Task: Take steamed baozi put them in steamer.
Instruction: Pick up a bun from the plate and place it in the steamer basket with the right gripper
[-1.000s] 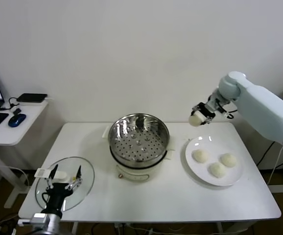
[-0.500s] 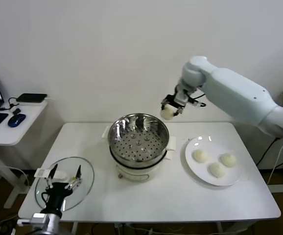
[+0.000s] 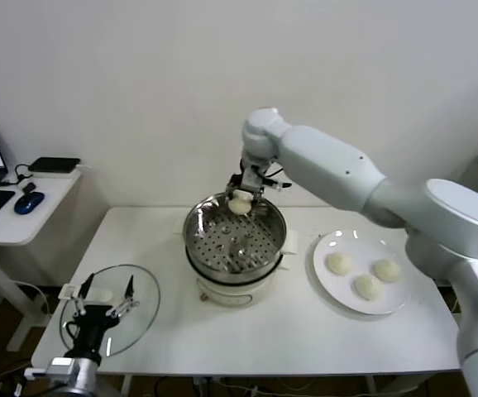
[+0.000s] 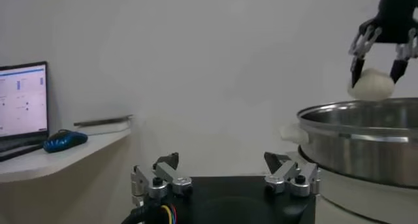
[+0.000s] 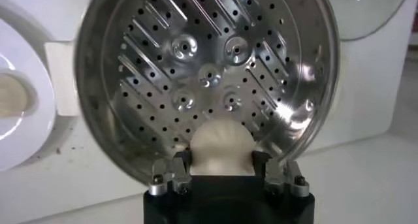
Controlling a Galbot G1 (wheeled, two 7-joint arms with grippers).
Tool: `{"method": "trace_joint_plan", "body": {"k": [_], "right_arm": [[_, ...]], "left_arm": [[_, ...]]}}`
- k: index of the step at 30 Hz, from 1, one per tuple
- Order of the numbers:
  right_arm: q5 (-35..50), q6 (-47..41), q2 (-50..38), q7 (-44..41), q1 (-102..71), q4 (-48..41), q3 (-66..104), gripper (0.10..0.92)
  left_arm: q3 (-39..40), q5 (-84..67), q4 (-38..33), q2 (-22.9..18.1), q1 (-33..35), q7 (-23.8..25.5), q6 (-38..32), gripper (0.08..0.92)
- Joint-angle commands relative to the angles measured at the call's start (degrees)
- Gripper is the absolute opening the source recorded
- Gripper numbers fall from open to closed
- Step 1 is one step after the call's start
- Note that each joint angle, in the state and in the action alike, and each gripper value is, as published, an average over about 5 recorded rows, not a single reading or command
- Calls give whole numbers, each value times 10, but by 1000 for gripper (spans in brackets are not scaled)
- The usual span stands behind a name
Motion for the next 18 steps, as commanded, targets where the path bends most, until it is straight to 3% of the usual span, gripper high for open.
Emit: {"method": "trace_joint_plan", "body": {"k": [1,18], "right_arm": [[-103,26,46,7,-42,-55,28,619],[-189,44,77,28,-84,-117,102,619]], "left_arm": [[0,-1,2,1,1,0,-1,823],[1,1,4,0,2,0,-2,823]]}}
